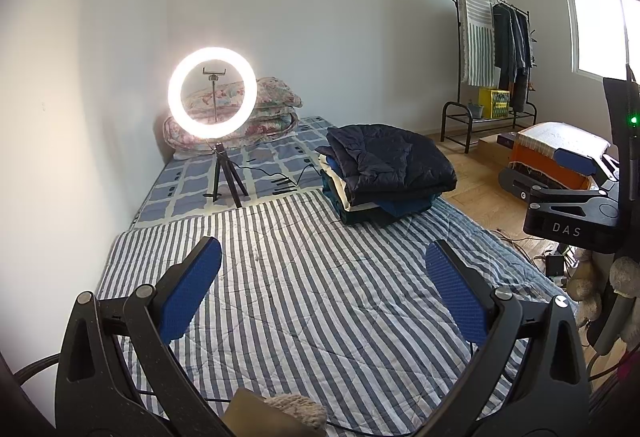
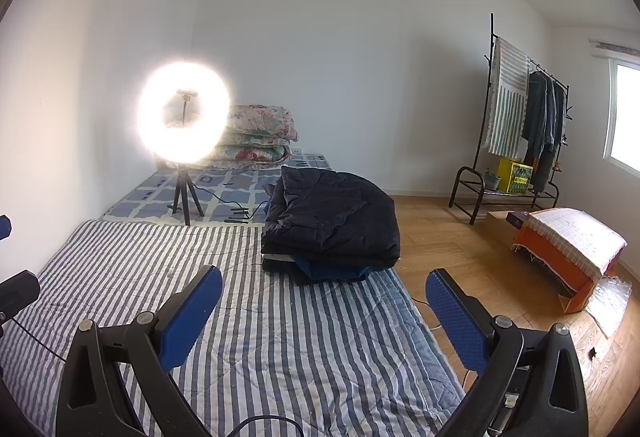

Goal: Fold large clothes

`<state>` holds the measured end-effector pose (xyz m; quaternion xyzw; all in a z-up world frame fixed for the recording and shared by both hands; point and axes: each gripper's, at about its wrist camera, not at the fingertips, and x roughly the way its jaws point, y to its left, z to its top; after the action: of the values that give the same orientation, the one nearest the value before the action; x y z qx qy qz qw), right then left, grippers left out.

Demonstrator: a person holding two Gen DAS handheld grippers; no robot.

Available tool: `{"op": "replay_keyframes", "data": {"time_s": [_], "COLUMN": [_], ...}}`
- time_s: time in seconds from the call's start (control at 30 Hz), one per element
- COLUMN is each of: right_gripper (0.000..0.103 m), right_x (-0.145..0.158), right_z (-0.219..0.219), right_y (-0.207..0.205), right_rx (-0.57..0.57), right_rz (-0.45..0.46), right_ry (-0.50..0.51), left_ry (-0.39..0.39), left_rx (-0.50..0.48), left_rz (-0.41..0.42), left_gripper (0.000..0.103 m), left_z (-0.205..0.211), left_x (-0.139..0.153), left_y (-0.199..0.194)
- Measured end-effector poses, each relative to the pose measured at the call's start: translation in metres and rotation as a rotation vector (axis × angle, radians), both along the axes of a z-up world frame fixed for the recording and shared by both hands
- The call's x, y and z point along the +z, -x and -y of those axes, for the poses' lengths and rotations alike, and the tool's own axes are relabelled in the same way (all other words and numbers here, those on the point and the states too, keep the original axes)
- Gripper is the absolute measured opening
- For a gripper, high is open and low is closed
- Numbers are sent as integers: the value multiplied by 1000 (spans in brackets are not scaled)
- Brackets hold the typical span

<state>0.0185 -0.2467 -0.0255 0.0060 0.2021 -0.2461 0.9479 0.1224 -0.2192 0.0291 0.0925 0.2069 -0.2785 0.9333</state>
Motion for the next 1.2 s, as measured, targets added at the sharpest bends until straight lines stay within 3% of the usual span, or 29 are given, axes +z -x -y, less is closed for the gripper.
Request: {"op": "replay_keyframes", "data": {"time_s": [1.2], "right_gripper": [103], "right_x": [-3], "right_z": [2], "right_y": [-3], "right_rx": [10], "right_rz": [-12], "right_ry": [-6], "left_ry": [-1], "left_rx": [1], "left_rz": [0], "left_gripper": [103], "left_z": [0], "left_x": [0], "left_y": [0]}}
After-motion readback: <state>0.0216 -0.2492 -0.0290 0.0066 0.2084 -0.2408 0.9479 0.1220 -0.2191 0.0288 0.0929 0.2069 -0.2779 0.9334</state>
